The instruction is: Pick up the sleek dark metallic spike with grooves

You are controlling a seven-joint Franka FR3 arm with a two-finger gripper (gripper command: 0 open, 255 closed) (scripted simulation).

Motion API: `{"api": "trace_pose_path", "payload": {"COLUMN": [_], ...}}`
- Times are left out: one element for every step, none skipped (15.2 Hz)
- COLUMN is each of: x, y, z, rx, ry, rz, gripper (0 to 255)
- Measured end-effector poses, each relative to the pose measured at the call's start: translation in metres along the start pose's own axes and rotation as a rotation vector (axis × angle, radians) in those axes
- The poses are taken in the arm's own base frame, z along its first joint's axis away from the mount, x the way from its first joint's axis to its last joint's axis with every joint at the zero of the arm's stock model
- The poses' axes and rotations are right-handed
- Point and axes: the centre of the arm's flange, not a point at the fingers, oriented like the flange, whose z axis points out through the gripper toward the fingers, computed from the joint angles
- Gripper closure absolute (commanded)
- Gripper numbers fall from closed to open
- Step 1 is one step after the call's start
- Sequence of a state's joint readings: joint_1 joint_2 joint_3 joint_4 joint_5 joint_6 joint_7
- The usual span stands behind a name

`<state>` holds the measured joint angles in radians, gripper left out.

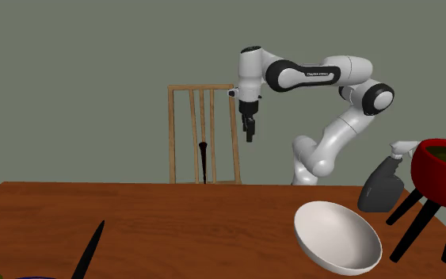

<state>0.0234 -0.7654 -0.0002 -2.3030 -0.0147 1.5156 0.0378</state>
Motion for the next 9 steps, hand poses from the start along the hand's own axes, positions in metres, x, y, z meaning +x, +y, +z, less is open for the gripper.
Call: {"api": "trace_pose_path", "payload": {"x": [0.0, 0.006, 0.014, 0.025, 0.038, 0.05, 0.061, 0.073, 0.084], "y": [0.0, -0.001, -0.002, -0.004, -0.006, -0.008, -0.007, -0.006, -0.008], "z": [0.0, 0.0, 0.001, 0.002, 0.004, 0.006, 0.008, 0.009, 0.012], "rx": [0.0, -0.007, -0.018, -0.03, -0.044, -0.058, -0.072, -0.087, -0.102], "ry": [0.0, 0.003, 0.006, 0.011, 0.015, 0.02, 0.025, 0.031, 0.035], "rz": [0.0, 0.005, 0.012, 0.02, 0.029, 0.038, 0.047, 0.057, 0.066], "gripper": [0, 0, 0, 0, 0, 0, 0, 0, 0]}}
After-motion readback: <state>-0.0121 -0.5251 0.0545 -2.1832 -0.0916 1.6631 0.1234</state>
